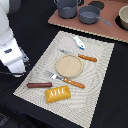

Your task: Interact with the objects in diverse but meaningful ways.

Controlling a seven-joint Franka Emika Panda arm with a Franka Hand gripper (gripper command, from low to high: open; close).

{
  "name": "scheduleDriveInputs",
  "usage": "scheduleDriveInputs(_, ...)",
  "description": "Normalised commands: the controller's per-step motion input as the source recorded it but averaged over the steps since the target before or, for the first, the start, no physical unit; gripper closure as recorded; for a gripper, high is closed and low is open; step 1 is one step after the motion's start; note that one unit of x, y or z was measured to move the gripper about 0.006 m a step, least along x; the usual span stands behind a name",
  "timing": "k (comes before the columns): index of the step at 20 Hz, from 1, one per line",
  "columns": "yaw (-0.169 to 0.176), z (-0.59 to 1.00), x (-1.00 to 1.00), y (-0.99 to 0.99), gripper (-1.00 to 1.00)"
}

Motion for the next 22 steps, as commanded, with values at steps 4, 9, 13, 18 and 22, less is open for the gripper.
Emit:
scheduleDriveInputs(4, -0.007, 1.0, 0.96, 0.26, 1.0)
scheduleDriveInputs(9, 0.0, 1.0, 0.96, 0.39, 1.0)
scheduleDriveInputs(13, 0.0, 0.72, 0.84, 0.54, 1.0)
scheduleDriveInputs(18, 0.0, 0.52, 0.78, 0.63, 1.0)
scheduleDriveInputs(22, 0.0, 0.32, 0.71, 0.7, 1.0)
